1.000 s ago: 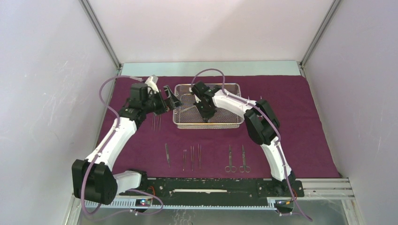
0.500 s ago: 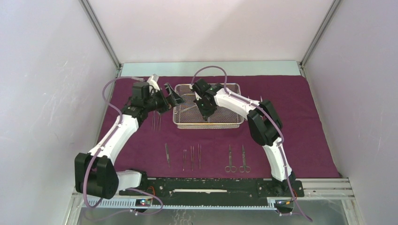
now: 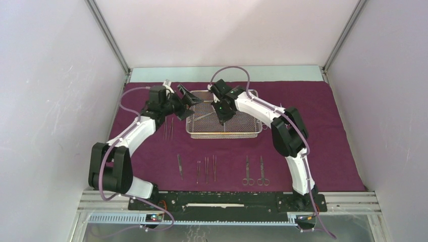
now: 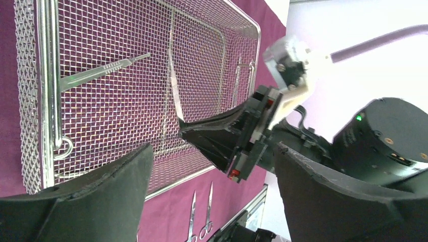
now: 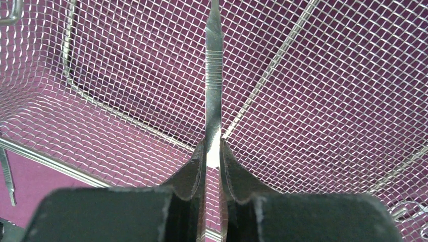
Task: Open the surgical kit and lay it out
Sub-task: Pick up the medical item from the container.
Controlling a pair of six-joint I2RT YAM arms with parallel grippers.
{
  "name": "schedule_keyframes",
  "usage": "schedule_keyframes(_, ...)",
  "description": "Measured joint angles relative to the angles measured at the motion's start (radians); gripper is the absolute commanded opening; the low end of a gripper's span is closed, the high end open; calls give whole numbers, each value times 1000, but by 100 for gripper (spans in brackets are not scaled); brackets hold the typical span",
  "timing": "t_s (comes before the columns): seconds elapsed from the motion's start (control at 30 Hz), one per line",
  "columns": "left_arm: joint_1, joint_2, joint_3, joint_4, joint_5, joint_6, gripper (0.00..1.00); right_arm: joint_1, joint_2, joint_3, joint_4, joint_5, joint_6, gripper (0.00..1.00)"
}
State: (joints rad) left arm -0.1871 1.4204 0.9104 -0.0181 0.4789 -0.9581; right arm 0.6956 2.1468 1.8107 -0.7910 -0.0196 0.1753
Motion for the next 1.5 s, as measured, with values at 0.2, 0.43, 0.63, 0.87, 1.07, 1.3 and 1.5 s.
schedule_keyframes(0.2, 0, 69, 0, 41, -3, -56, 85, -9, -21, -2, 3, -9, 10, 10)
schedule_keyframes(0.43, -3, 148, 3, 57, -5, -66, 79, -15, -51, -15, 12, -28, 18, 10)
schedule_keyframes(0.63, -26, 217, 30, 58, -11, -68, 76, -16, -76, -32, 22, -50, 30, 10)
schedule_keyframes(0.87, -66, 277, 110, 61, -17, -73, 71, -19, -103, -42, 26, -70, 40, 10)
schedule_keyframes(1.07, -88, 340, 168, 62, -24, -74, 67, -21, -115, -52, 28, -82, 43, 10)
schedule_keyframes(1.3, -105, 417, 211, 85, -24, -93, 60, -27, -126, -75, 32, -98, 49, 10)
schedule_keyframes(1.5, -137, 457, 237, 121, -22, -116, 51, -29, -133, -79, 33, -100, 51, 10)
